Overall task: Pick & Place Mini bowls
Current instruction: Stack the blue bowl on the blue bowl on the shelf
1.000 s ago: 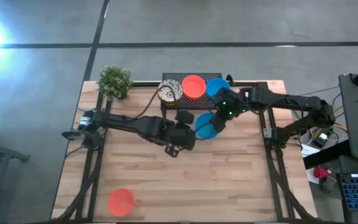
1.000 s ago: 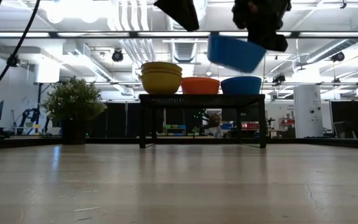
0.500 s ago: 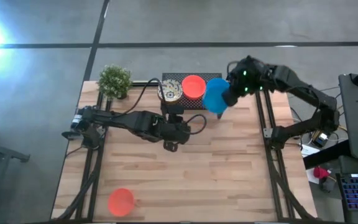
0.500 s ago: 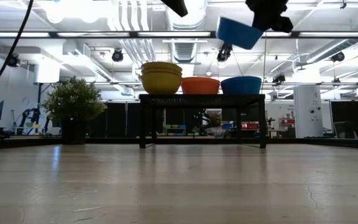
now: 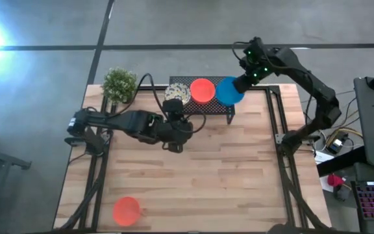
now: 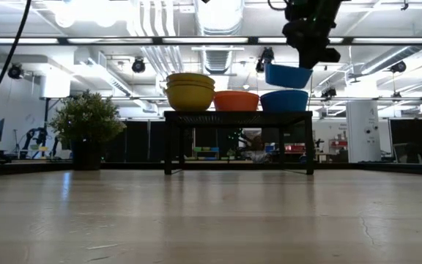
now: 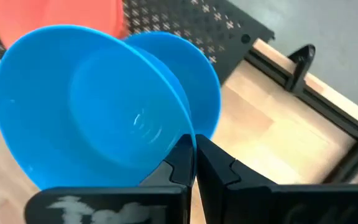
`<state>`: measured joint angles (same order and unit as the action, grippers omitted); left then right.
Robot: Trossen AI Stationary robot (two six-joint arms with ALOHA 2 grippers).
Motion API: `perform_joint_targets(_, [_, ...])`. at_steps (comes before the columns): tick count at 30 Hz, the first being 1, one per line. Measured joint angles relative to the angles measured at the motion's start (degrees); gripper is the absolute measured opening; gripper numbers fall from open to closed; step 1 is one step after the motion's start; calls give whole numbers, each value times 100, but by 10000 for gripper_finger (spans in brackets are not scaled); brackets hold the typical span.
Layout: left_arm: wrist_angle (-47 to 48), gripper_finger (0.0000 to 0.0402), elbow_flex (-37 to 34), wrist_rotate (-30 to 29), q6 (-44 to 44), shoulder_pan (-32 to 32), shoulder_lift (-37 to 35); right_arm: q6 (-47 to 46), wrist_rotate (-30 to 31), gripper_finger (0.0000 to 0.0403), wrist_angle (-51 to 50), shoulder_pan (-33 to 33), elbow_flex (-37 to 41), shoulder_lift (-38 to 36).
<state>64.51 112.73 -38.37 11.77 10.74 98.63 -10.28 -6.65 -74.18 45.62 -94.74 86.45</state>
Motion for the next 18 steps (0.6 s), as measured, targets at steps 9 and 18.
perform_joint_targets(9, [0,94,-2,-11,-11,0,-41,220,15,8,-142,15,-210,430])
perform_joint_targets(18, [2,94,-2,-11,-27,0,-41,335,63,8,-190,18,-258,619])
